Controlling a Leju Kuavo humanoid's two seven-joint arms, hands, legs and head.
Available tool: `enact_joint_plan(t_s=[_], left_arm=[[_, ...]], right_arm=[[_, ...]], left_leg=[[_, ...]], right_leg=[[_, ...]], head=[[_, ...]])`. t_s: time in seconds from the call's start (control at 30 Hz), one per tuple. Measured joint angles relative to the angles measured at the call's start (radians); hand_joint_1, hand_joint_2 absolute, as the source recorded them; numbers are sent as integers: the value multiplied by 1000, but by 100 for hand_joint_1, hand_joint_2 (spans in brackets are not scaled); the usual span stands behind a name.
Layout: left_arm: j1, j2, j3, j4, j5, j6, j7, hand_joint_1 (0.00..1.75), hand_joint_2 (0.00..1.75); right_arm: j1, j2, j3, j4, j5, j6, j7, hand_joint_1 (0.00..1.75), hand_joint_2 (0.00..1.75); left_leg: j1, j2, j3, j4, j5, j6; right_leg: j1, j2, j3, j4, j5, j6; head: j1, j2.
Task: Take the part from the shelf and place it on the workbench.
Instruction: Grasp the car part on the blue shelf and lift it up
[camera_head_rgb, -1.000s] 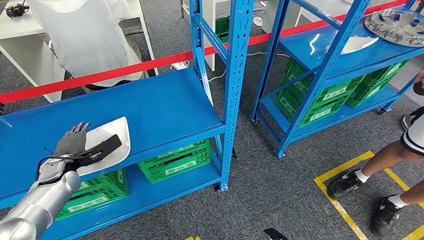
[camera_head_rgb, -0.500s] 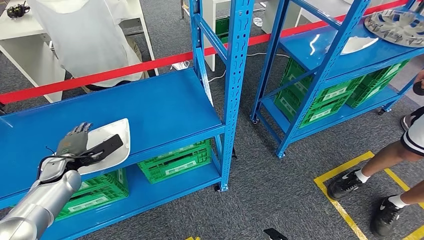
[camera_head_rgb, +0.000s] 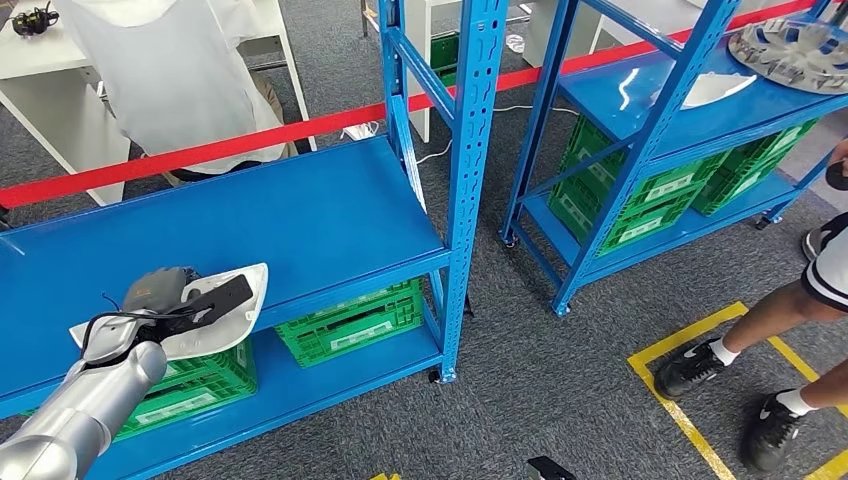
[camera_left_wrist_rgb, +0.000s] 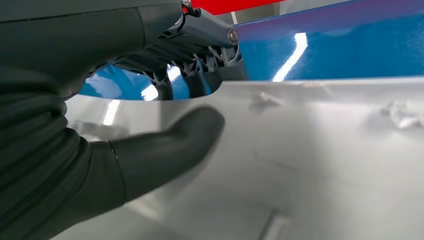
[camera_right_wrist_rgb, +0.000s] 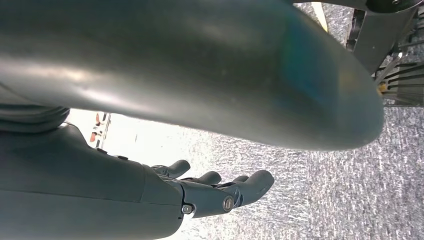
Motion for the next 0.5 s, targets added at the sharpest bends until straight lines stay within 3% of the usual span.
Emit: enact_joint_plan(t_s=[0.5], left_arm=[[2, -2, 0, 0, 0, -5, -9, 175, 175]], right_arm=[[0, 0, -1, 0, 0, 0, 0, 0, 0]], left_leg=[[0, 0, 0, 0, 0, 0]], right_leg=[[0, 0, 0, 0, 0, 0]], head=[[0, 0]])
